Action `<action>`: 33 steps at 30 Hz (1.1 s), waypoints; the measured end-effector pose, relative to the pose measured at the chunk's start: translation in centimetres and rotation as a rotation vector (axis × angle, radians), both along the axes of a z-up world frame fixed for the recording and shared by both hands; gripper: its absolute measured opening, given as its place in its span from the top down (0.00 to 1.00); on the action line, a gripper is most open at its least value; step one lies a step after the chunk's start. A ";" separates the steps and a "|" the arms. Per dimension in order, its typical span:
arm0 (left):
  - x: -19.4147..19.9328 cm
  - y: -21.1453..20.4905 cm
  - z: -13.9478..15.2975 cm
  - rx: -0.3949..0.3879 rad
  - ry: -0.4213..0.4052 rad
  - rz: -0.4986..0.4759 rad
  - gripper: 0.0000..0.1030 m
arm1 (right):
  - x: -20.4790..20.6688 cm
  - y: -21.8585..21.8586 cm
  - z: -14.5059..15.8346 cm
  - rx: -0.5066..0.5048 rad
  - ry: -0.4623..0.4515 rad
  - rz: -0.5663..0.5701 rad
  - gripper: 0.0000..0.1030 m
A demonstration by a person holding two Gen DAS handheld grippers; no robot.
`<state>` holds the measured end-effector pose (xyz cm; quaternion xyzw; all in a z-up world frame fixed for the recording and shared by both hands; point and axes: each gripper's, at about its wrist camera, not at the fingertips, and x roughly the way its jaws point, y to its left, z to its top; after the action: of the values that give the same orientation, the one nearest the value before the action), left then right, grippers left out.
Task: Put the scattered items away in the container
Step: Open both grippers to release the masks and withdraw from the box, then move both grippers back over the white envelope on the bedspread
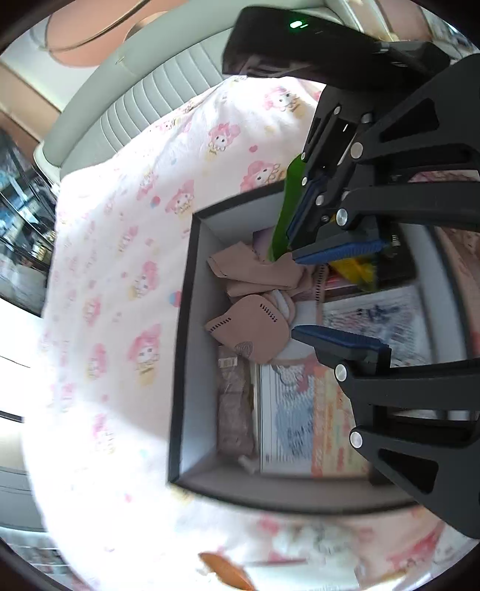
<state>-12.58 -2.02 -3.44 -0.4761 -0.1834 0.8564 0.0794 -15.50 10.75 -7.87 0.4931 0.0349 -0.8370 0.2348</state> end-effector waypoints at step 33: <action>13.3 -3.4 5.7 -0.007 0.134 -0.010 0.53 | 13.8 -1.9 7.4 -0.096 0.126 -0.009 0.62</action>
<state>0.71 -5.38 2.30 -0.4190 -0.1722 0.8865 0.0941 -1.75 8.87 -0.42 0.4279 0.0070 -0.8680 0.2517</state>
